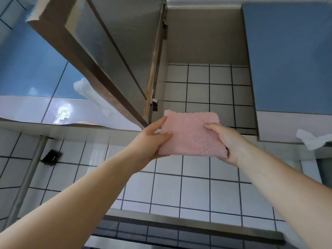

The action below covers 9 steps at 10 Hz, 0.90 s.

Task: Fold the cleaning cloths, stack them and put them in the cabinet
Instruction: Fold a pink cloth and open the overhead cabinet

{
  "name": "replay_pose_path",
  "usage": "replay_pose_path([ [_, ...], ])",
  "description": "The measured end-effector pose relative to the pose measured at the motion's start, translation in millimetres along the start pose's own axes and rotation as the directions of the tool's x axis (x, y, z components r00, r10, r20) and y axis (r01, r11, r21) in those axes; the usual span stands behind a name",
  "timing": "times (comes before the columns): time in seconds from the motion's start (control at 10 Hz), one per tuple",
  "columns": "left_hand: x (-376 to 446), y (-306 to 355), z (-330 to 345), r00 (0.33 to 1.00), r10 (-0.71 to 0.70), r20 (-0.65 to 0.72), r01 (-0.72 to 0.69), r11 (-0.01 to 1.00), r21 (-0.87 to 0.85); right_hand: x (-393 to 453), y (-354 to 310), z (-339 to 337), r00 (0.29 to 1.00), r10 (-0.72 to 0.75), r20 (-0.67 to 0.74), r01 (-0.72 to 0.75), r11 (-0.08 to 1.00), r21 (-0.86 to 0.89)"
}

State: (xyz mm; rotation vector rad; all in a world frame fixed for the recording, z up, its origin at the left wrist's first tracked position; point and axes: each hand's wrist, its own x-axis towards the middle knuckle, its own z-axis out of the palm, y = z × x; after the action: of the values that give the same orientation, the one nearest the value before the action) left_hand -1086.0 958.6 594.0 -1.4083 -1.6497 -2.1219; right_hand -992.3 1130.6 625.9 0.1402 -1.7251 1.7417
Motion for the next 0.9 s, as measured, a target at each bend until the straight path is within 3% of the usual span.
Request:
replay_pose_path([
  [0.2,72,-1,15,0.962,0.124,-0.244,-0.089,0.985,0.148,57,-21,-9,0.997,-0.072,-0.004,0.07,0.982,-0.173],
  [0.3,106,0,21,0.936,0.122,-0.332,-0.051,0.975,0.214,86,-26,-24,0.99,-0.137,0.022,0.138,0.967,-0.215],
  [0.4,138,2,31,0.902,0.153,-0.403,-0.019,0.948,0.319,107,-31,-34,0.974,-0.211,0.08,0.226,0.895,-0.384],
  [0.5,164,-1,40,0.88,0.136,-0.455,0.058,0.92,0.387,126,-30,-39,0.925,-0.338,0.176,0.344,0.541,-0.768],
  [0.6,176,-5,37,0.942,0.165,-0.292,0.106,0.68,0.726,142,-21,-39,0.878,-0.374,0.299,0.393,0.205,-0.897],
  [0.7,186,-10,33,0.947,0.164,-0.278,0.132,0.589,0.798,149,-16,-34,0.866,-0.356,0.35,0.424,0.154,-0.893],
  [0.8,192,-16,25,0.976,0.118,-0.186,0.187,0.0,0.982,156,-17,-28,0.868,-0.335,0.366,0.421,0.107,-0.9],
  [0.9,200,-21,22,0.982,0.108,-0.155,0.169,-0.14,0.976,165,-17,-21,0.868,-0.324,0.378,0.425,0.086,-0.901],
])
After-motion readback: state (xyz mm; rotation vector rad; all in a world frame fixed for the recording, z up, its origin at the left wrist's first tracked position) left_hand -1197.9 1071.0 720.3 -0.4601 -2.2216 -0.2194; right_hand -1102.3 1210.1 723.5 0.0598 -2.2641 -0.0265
